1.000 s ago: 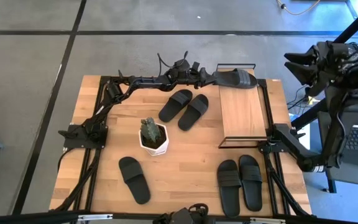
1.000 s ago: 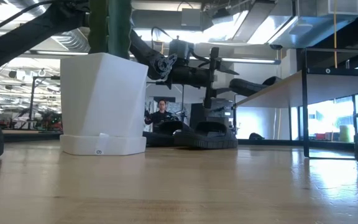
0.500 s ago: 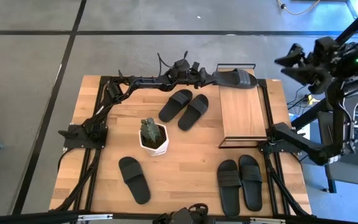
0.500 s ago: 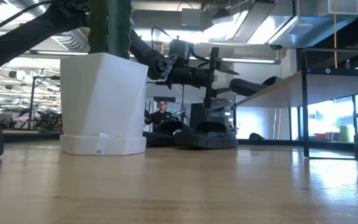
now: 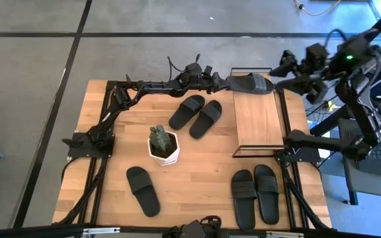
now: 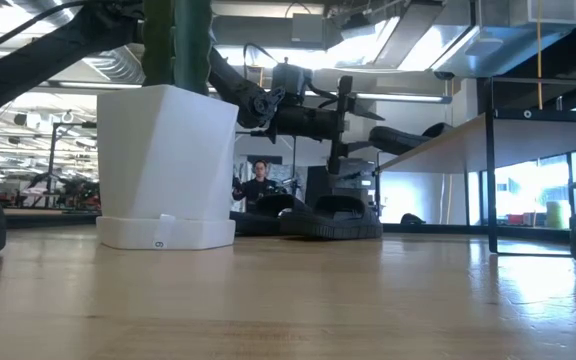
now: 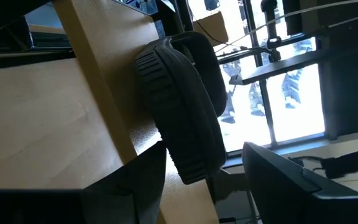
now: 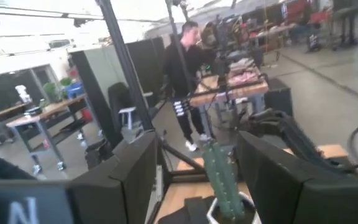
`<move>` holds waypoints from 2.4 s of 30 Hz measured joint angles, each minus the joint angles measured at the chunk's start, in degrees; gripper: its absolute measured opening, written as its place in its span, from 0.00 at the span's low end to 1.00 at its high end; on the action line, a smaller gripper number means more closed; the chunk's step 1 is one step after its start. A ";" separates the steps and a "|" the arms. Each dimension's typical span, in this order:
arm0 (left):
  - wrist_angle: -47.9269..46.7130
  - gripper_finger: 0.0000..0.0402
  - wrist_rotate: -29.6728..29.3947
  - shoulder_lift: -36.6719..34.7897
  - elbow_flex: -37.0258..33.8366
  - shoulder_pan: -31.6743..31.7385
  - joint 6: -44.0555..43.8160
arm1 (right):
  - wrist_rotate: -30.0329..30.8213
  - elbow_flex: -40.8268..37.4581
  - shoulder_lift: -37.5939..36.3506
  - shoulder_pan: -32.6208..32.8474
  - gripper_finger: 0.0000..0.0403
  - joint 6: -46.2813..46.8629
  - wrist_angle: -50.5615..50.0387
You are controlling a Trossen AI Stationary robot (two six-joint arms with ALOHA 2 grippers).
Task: Pick and place slides into the shelf
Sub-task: Put the black slide on the shelf
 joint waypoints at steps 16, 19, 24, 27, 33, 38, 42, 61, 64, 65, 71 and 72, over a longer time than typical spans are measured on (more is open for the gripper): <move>0.02 0.50 0.26 0.00 0.00 0.00 0.00 | 38.11 0.00 12.36 18.21 0.55 -7.13 -14.88; 0.01 0.50 0.28 0.00 0.00 0.00 0.00 | 44.36 0.00 15.29 19.33 0.55 -6.92 -20.29; 0.01 0.50 0.32 0.00 0.00 0.04 0.00 | 50.85 0.00 20.39 19.66 0.55 -5.97 -28.46; 0.02 0.50 0.44 0.00 0.01 0.09 0.00 | 53.81 0.00 23.37 19.59 0.55 -5.47 -33.15; 0.02 0.50 0.46 0.00 0.02 0.11 -0.02 | 56.40 0.00 27.48 17.90 0.55 -6.44 -38.46; 0.02 0.50 0.48 0.00 0.02 0.11 -0.01 | 56.80 0.00 28.86 14.93 0.55 -5.18 -42.19; 0.02 0.50 1.08 0.02 0.02 0.11 -0.02 | 63.06 0.00 28.91 11.95 0.55 -4.62 -46.90; 0.04 0.50 1.33 0.02 0.02 0.48 -0.09 | 64.28 0.00 34.95 6.99 0.55 4.05 -55.27; 0.04 0.50 1.33 0.02 0.02 0.48 -0.07 | 64.31 0.00 36.25 6.24 0.55 4.87 -55.37; 0.04 0.50 1.33 0.02 0.02 0.48 -0.09 | 64.34 0.00 36.69 6.04 0.55 5.10 -55.52; 0.04 0.50 1.43 0.02 0.02 0.48 -0.11 | 64.42 0.00 38.67 4.46 0.55 5.15 -55.36; 0.04 0.50 1.60 0.02 0.02 0.48 -0.12 | 64.42 0.00 38.92 4.17 0.55 5.15 -55.30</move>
